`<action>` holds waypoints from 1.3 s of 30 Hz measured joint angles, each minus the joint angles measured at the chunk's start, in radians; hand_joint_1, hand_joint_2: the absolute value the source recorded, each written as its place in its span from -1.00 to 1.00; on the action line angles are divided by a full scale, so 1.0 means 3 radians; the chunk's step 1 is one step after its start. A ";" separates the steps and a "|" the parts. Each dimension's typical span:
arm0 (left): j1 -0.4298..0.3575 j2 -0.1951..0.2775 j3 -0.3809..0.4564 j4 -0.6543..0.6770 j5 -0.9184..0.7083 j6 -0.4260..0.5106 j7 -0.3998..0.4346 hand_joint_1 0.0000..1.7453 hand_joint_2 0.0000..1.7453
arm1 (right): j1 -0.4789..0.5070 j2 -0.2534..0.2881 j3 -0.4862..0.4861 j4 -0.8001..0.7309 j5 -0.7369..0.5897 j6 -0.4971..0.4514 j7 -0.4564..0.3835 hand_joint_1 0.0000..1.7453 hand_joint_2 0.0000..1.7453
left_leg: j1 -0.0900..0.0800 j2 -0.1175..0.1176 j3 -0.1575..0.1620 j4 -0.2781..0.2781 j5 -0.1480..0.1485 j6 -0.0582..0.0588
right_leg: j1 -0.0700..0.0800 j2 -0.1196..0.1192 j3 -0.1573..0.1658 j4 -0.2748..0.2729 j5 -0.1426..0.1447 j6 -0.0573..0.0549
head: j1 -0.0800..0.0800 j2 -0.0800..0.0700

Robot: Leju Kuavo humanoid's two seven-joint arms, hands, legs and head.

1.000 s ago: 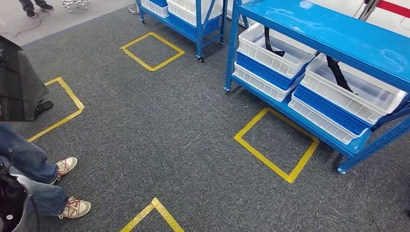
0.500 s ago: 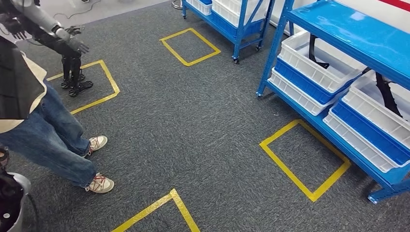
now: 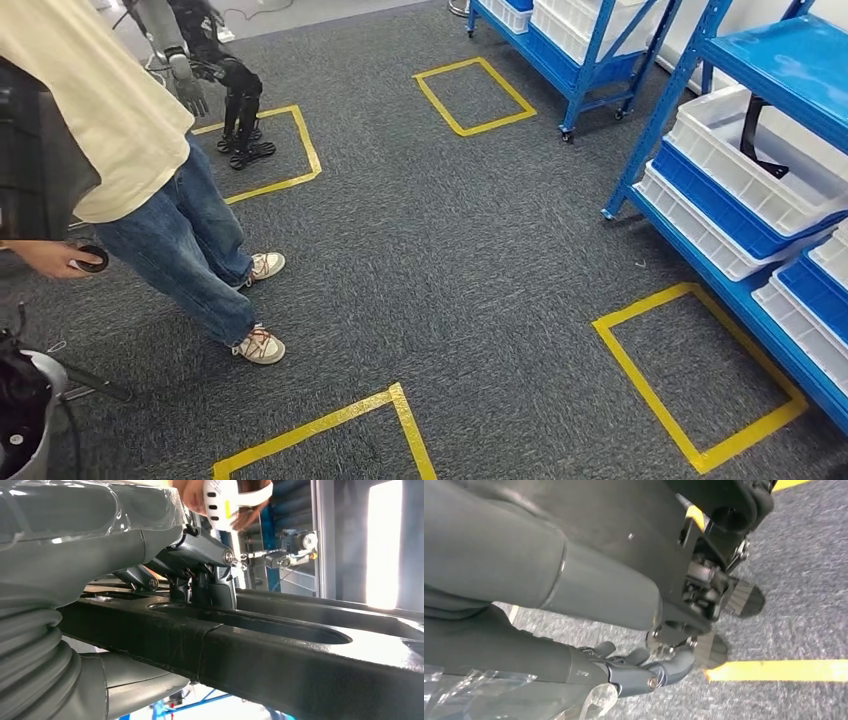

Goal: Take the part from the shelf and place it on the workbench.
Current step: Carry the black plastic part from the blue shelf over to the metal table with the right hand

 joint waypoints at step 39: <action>0.0005 0.0020 -0.0039 0.0016 -0.0043 0.0037 0.0039 1.00 1.00 | 0.0025 0.0060 0.0001 0.0000 -0.0016 -0.0001 -0.0049 -1.00 -1.00 | -0.0048 0.0475 -0.0224 0.0708 -0.0321 0.0015 | 0.0047 -0.0446 -0.0033 0.0028 0.0004 -0.0064 | -0.0021 0.0000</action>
